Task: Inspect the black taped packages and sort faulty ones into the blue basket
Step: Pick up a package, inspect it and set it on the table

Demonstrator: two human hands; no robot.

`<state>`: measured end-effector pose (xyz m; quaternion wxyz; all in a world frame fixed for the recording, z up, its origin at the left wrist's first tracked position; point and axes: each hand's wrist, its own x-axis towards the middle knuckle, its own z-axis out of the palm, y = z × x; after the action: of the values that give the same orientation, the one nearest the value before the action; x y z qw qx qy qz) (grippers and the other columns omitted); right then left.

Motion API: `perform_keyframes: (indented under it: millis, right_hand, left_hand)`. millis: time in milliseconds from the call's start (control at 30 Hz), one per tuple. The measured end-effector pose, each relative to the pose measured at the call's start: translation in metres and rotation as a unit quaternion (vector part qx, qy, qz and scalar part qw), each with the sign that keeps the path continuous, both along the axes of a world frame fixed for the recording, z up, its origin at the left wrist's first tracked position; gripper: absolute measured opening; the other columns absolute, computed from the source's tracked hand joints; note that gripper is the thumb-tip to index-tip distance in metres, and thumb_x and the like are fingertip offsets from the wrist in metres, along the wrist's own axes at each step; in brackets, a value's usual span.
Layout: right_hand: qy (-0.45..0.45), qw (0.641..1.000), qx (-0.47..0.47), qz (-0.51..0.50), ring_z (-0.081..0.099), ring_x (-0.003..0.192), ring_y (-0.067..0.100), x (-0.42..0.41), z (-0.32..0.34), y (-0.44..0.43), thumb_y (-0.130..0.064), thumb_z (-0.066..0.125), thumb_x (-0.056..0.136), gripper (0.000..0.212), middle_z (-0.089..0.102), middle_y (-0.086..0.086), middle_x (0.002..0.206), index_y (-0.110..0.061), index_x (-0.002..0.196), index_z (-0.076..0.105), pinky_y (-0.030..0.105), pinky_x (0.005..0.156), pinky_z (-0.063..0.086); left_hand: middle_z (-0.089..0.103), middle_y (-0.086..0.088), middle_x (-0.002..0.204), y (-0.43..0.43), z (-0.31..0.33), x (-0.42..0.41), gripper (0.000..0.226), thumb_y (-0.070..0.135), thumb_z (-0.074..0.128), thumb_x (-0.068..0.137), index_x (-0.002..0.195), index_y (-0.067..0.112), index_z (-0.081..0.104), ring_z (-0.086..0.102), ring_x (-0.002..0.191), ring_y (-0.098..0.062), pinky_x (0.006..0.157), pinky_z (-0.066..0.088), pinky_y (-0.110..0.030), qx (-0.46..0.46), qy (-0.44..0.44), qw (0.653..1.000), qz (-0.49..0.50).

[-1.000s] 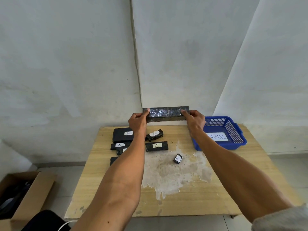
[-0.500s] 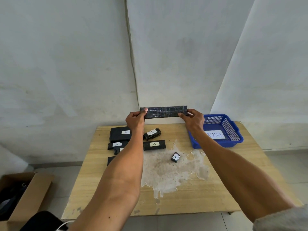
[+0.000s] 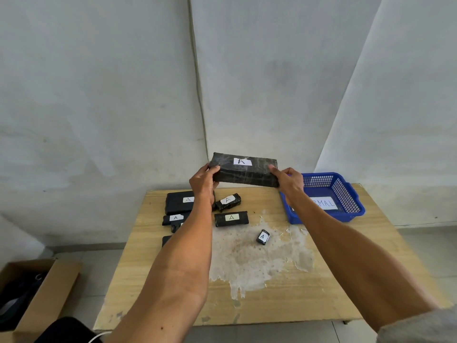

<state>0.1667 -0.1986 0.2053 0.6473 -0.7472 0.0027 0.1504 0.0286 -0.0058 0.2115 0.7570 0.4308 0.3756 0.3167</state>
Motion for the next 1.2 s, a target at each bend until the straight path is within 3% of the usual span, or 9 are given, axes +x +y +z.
perform_keyframes:
  millis: [67,233,367,500,600,833,900,1033,1200]
  right_hand:
    - [0.031,0.999,0.006,0.013,0.072,0.089,0.027,0.001,-0.003,0.001,-0.041,0.091,0.068,0.046,0.073,0.012,0.097,-0.02,0.094,0.06,0.049,0.082,0.061]
    - [0.096,0.992,0.041,0.071,0.07,0.101,0.031,-0.005,-0.003,0.001,-0.006,0.077,0.084,0.067,0.066,0.017,0.117,-0.022,0.141,0.044,0.05,0.087,0.059]
    - [0.108,0.99,0.05,0.077,0.066,0.107,0.032,-0.01,-0.003,0.004,0.0,0.069,0.088,0.064,0.061,0.013,0.118,-0.025,0.141,0.046,0.048,0.083,0.06]
    - [0.066,0.996,-0.009,0.06,0.063,0.109,0.031,-0.004,-0.013,0.005,-0.034,0.087,0.072,0.078,0.055,0.011,0.126,-0.025,0.136,0.044,0.052,0.09,0.057]
    - [0.017,0.996,-0.049,0.075,0.063,0.109,0.029,-0.001,-0.018,0.002,-0.047,0.086,0.071,0.077,0.06,0.009,0.126,-0.027,0.136,0.05,0.051,0.094,0.056]
    - [-0.05,0.988,-0.071,0.127,0.061,0.105,0.022,-0.005,-0.003,-0.01,-0.038,0.085,0.076,0.059,0.062,0.003,0.113,-0.014,0.122,0.057,0.037,0.091,0.051]
    - [-0.062,0.98,-0.068,0.175,0.065,0.103,0.024,-0.004,-0.002,-0.012,-0.036,0.087,0.075,0.056,0.067,0.007,0.112,-0.015,0.118,0.057,0.04,0.09,0.055]
    - [-0.074,0.958,-0.063,0.269,0.071,0.098,0.028,-0.007,0.004,-0.009,-0.027,0.085,0.078,0.066,0.072,0.011,0.11,-0.027,0.136,0.052,0.048,0.089,0.059]
    - [-0.115,0.954,-0.05,0.272,0.068,0.106,0.026,-0.012,0.006,-0.005,-0.022,0.085,0.078,0.063,0.07,0.01,0.115,-0.03,0.131,0.053,0.047,0.089,0.059]
  left_hand:
    - [0.074,-0.006,0.107,-0.001,0.003,0.001,0.045,0.004,0.08,0.076,0.119,0.011,0.072,0.07,0.091,-0.015,0.092,0.058,-0.036,-0.003,-0.022,1.0,0.009]
    - [0.076,-0.001,0.093,0.0,0.013,0.004,0.027,0.008,0.089,0.069,0.089,0.022,0.077,0.071,0.098,-0.022,0.094,0.057,-0.037,0.041,-0.044,0.998,-0.002]
    - [0.074,-0.009,0.102,-0.001,0.02,0.003,0.03,0.005,0.086,0.072,0.096,0.02,0.075,0.069,0.101,-0.026,0.079,0.061,-0.044,0.039,-0.038,0.998,-0.039]
    - [0.074,-0.011,0.105,-0.003,0.022,0.003,0.034,0.001,0.085,0.072,0.101,0.014,0.074,0.07,0.102,-0.027,0.078,0.061,-0.045,0.04,-0.051,0.995,-0.072]
    - [0.073,-0.013,0.106,-0.004,0.022,0.003,0.037,-0.001,0.085,0.071,0.104,0.01,0.074,0.07,0.102,-0.028,0.082,0.061,-0.048,0.044,-0.052,0.993,-0.096]
    - [0.072,-0.014,0.102,-0.002,0.023,0.003,0.029,-0.005,0.078,0.076,0.101,0.01,0.074,0.07,0.095,-0.027,0.08,0.062,-0.041,0.025,-0.073,0.991,-0.113]
    - [0.072,-0.014,0.103,-0.002,0.022,0.004,0.03,-0.007,0.075,0.078,0.104,0.008,0.074,0.069,0.096,-0.028,0.086,0.06,-0.044,0.022,-0.078,0.989,-0.125]
    - [0.073,-0.014,0.107,-0.007,0.022,0.008,0.029,-0.005,0.074,0.08,0.106,0.008,0.073,0.069,0.099,-0.029,0.089,0.058,-0.047,0.052,-0.059,0.985,-0.153]
    - [0.072,-0.015,0.114,-0.008,0.025,0.013,0.029,0.001,0.074,0.082,0.109,0.013,0.073,0.068,0.105,-0.032,0.08,0.058,-0.06,0.083,-0.036,0.982,-0.165]
